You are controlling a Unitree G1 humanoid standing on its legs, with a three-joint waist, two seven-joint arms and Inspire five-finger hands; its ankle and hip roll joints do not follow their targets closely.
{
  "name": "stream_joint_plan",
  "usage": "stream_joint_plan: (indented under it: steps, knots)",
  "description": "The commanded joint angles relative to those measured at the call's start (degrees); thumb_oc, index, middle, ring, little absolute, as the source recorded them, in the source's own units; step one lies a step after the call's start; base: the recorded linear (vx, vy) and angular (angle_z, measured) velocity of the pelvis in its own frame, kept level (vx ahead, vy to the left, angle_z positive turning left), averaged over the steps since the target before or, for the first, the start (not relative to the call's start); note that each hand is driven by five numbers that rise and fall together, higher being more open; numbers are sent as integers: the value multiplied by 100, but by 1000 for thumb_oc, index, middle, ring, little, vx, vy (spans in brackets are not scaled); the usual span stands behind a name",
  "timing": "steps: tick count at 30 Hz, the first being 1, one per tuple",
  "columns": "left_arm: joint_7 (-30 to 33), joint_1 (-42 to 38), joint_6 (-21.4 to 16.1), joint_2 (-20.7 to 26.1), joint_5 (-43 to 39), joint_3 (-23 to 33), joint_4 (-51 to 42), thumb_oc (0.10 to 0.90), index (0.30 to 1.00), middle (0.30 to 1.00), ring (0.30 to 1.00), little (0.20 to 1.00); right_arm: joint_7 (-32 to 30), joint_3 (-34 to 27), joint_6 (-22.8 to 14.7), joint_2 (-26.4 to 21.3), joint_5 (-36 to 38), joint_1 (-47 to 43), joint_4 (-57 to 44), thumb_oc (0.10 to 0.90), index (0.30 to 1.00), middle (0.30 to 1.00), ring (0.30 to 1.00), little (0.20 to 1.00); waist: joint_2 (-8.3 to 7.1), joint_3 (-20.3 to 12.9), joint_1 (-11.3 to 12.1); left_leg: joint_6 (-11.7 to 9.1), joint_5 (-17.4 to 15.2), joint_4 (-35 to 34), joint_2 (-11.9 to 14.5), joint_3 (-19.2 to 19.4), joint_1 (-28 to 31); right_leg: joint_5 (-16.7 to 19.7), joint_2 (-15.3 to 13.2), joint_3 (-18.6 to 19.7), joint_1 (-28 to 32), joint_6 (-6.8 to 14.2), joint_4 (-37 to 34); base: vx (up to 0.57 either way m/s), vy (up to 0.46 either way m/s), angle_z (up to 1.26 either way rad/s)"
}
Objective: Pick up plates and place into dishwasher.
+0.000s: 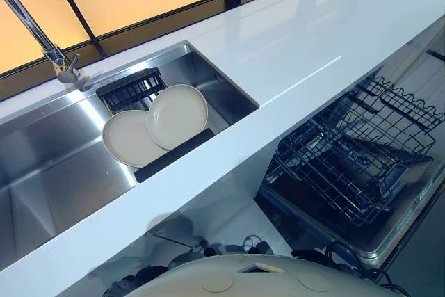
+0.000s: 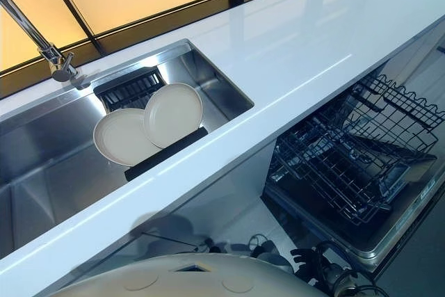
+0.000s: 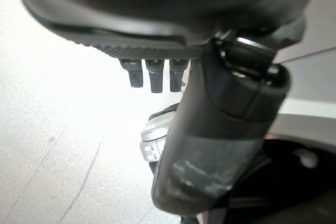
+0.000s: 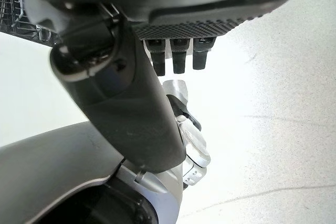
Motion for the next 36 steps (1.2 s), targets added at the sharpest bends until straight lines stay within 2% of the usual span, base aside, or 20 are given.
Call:
stream_joint_plan:
  steps: [1,4,17,19,22,25,26,28,29,30,31,32,34,36]
  knots:
    - [-86,-816,-524,-169,32,345,177,800,900,900,900,900,140,91,-201,252,212,-420,156,800,900,900,900,900,-21,-108,-8,54,-404,216,-197,420,-88,-598,-55,88,-13,317,444,0,0,0]
    - [-166,-799,-480,-186,-130,342,161,800,900,900,900,900,135,97,-182,264,219,-417,127,800,900,900,900,900,-20,-99,-14,56,-406,217,-194,428,-94,-596,-49,108,-32,319,453,0,0,0]
    - [14,-818,-519,-170,47,362,207,800,900,900,900,900,127,88,-215,268,262,-415,152,800,900,900,900,900,-34,-76,-36,62,-421,223,-188,451,-90,-595,-30,142,-39,310,445,0,0,0]
    - [91,-823,-633,-167,67,344,213,800,900,900,900,900,124,95,-198,268,248,-416,143,800,900,900,900,900,-31,-76,-51,61,-417,217,-187,463,-88,-589,-28,155,-41,311,439,0,0,0]
    - [252,-852,-1050,-145,-163,332,137,800,900,900,900,900,118,132,-187,269,198,-413,141,800,900,900,900,900,-21,-77,-72,50,-414,201,-178,479,-80,-586,-18,186,-55,322,442,8,3,-1]
    - [167,-930,-1688,-176,-494,188,-281,800,900,900,900,900,146,165,-125,264,134,-399,48,800,900,900,900,900,-26,-28,-90,30,-415,215,-138,521,-90,-580,-7,202,-84,346,482,6,-11,-6]
    - [22,-944,-1846,-187,-577,118,-504,800,900,900,900,900,166,164,-98,257,101,-394,1,800,900,900,900,900,-28,-6,-89,27,-409,212,-126,530,-98,-574,0,207,-100,350,493,-18,-20,-3]
    - [-357,-987,-1917,-189,-797,-117,-1070,800,900,900,900,900,193,166,-73,221,87,-403,-66,800,900,900,900,900,-24,40,-76,18,-394,207,-106,537,-123,-561,9,206,-126,355,502,-48,-28,-2]
    - [-996,-1019,-1885,-163,-1188,-411,-1784,800,900,900,900,900,220,179,-39,168,95,-427,-154,800,900,900,900,900,-10,98,-55,18,-377,205,-85,530,-152,-541,20,215,-162,354,513,-63,-30,-1]
    - [-1194,-1023,-1902,-149,-1266,-469,-1941,800,900,900,900,900,234,183,-26,152,99,-433,-179,800,900,900,900,900,-8,111,-49,17,-374,205,-80,529,-156,-536,23,218,-169,353,514,-59,-28,-1]
    - [-1410,-1029,-1784,-133,-1433,-580,-2273,800,900,900,900,900,258,189,-8,125,109,-446,-214,800,900,900,900,900,-5,131,-40,15,-368,204,-73,523,-164,-527,28,223,-181,351,514,-59,-33,1]
    - [-1990,-1057,-1710,-63,-1816,-849,-3011,800,900,900,900,900,314,212,23,49,135,-488,-286,800,900,900,900,900,10,176,-19,9,-349,202,-57,495,-189,-507,44,225,-219,347,522,-77,-46,5]
    - [-2660,-1126,-1601,65,-2323,-1078,-3881,800,900,900,900,900,358,275,45,-26,191,-544,-350,800,900,900,900,900,18,235,8,-4,-323,226,-24,472,-239,-489,66,227,-265,336,538,-86,-65,9]
    - [-3302,-1227,-1307,197,-2795,-1240,-4865,800,900,900,900,900,393,321,31,-98,201,-610,-364,800,900,900,900,900,18,284,46,-22,-303,255,0,437,-287,-481,87,199,-290,311,544,-73,-76,12]
